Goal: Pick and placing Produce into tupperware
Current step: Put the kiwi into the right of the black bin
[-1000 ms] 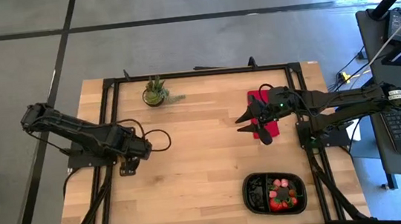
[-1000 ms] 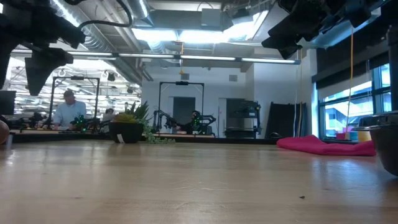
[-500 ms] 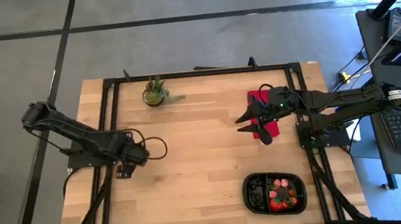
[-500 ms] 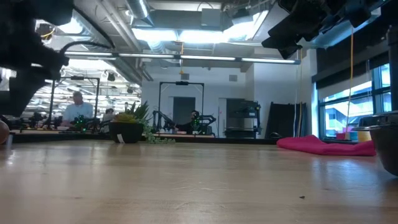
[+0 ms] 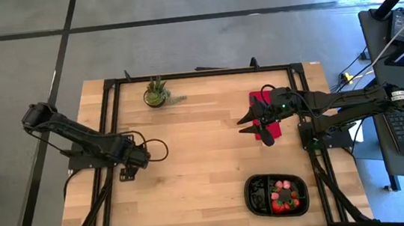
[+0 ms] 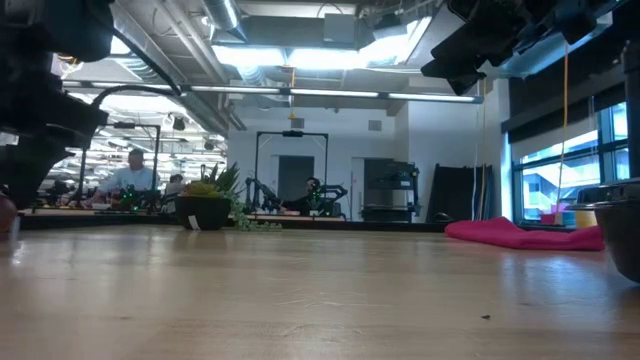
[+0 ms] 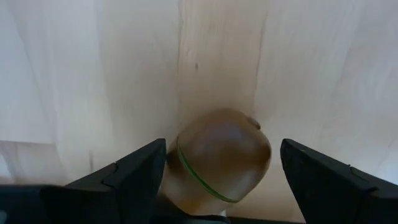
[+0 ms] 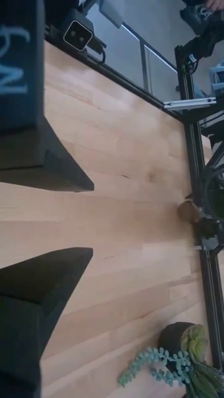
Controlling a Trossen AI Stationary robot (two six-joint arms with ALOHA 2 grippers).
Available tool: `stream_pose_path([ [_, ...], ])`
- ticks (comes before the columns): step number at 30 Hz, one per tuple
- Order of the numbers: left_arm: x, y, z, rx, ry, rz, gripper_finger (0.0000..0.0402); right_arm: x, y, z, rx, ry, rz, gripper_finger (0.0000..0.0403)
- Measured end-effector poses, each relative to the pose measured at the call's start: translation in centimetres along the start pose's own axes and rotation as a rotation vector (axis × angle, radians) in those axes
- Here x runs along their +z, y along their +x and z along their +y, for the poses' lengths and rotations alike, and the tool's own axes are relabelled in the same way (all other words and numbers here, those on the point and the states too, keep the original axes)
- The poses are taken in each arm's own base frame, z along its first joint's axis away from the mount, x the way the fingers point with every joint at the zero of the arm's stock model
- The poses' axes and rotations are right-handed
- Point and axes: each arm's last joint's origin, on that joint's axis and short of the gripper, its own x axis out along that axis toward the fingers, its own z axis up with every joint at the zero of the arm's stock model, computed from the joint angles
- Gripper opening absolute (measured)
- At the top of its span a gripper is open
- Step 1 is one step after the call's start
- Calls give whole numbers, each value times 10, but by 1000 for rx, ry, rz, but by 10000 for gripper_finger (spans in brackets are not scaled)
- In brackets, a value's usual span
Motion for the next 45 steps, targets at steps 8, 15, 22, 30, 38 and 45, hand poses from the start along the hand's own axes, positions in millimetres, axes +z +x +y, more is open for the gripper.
stream_pose_path([
  [8, 5, 12, -3, 32, -43, 85, 307, 0, 0, 0, 0, 1, 1, 158],
  [15, 9, 24, -5, 74, -46, 168, 307, 0, 0, 0, 0, 3, 3, 159],
  [22, 10, 26, -5, 80, -45, 180, 307, 0, 0, 0, 0, 5, 4, 159],
  [30, 10, 26, -5, 80, -43, 180, 307, 0, 0, 0, 0, 6, 3, 159],
  [38, 10, 26, -5, 80, -44, 179, 307, 0, 0, 0, 0, 6, 3, 159],
  [45, 10, 26, -5, 79, -43, 178, 307, 0, 0, 0, -1, 6, 3, 159],
])
